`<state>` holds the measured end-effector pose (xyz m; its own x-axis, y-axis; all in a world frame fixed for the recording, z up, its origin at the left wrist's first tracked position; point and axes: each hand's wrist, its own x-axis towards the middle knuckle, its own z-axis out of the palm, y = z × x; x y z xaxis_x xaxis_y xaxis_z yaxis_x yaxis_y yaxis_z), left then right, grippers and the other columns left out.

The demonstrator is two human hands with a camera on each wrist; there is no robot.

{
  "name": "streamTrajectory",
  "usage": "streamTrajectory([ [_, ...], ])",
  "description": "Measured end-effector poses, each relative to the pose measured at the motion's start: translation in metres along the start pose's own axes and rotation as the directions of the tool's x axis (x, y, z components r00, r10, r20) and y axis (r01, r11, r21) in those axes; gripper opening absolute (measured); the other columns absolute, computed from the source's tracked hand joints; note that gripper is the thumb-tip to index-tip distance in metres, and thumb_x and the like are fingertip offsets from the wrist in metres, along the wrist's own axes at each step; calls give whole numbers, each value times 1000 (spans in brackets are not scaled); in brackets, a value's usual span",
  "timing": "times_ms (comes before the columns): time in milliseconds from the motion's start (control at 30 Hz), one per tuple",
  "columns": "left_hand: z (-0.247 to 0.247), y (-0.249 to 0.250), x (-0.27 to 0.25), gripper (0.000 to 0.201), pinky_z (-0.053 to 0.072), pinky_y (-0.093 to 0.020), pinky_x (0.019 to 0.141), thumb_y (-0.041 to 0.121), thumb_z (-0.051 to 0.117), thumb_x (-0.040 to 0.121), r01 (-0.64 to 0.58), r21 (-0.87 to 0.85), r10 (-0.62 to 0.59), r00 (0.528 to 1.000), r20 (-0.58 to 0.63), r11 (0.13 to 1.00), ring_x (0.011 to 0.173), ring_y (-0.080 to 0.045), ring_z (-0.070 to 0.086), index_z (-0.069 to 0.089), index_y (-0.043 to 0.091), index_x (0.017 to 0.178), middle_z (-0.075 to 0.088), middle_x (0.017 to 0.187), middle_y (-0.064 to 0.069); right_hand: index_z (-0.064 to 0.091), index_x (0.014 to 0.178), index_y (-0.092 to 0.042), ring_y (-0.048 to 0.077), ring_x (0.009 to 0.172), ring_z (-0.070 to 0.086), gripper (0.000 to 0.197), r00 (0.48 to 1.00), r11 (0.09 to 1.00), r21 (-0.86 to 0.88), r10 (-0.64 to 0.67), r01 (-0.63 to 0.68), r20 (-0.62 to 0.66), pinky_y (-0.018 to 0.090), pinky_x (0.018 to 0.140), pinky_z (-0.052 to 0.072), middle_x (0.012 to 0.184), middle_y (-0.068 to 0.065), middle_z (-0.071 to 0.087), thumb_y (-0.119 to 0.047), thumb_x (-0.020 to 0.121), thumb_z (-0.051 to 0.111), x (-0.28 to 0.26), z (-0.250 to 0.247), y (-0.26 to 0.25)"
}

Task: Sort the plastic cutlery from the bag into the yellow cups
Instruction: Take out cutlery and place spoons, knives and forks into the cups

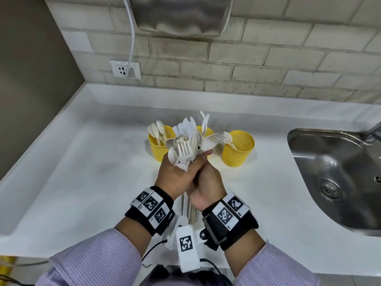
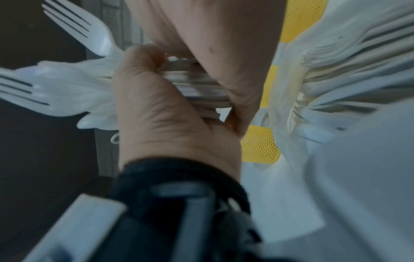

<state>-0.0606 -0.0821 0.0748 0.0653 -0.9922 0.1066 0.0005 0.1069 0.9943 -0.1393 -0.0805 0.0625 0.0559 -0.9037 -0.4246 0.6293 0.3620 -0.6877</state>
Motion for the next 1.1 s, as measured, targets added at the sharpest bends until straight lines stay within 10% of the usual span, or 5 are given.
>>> streamTrajectory([
  [167, -16, 3, 5, 7, 59, -35, 77, 12, 69, 87, -11, -26, 11, 1000, -8, 1000, 86, -26, 74, 74, 11, 91, 77, 87, -5, 65, 111, -25, 27, 107, 68, 26, 982, 938, -331, -151, 107, -111, 42, 87, 57, 119, 9, 68, -31, 87, 56, 3, -1, -5],
  [333, -33, 9, 8, 7, 53, -24, 67, 8, 69, 92, -48, 29, 46, 996, 82, 998, 72, -14, 69, 69, 13, 88, 71, 74, 2, 59, 115, -20, 10, 108, 60, 28, 675, 432, -605, -694, 669, 252, 14, 86, 46, 123, 3, 53, -32, 90, 56, -22, 6, -34],
  [633, -44, 14, 0, 29, 52, -21, 64, 1, 69, 88, -110, 162, 79, 980, 183, 981, 67, -8, 66, 66, 27, 79, 69, 70, 12, 69, 97, -1, 7, 70, 44, 11, 375, -290, -566, -512, 772, 773, 9, 68, 36, 83, 2, 57, -3, 98, 58, -24, 22, -83],
  [867, -44, 14, -1, 53, 51, -16, 65, -9, 68, 87, -76, 141, 52, 984, 169, 987, 68, 2, 64, 67, 42, 76, 68, 70, 21, 65, 107, -4, 15, 75, 55, 13, 424, -262, -569, -447, 780, 788, 33, 68, 49, 95, 7, 58, -8, 99, 55, -32, 28, -77],
  [1100, -54, 23, -5, 20, 54, -19, 77, -13, 61, 95, -62, 130, 21, 954, 298, 990, 82, -5, 72, 69, 4, 102, 76, 85, 6, 59, 119, -22, 17, 78, 57, 30, 618, 295, -594, -636, 748, 462, 32, 73, 50, 106, 10, 55, -14, 90, 61, -34, 12, -79],
])
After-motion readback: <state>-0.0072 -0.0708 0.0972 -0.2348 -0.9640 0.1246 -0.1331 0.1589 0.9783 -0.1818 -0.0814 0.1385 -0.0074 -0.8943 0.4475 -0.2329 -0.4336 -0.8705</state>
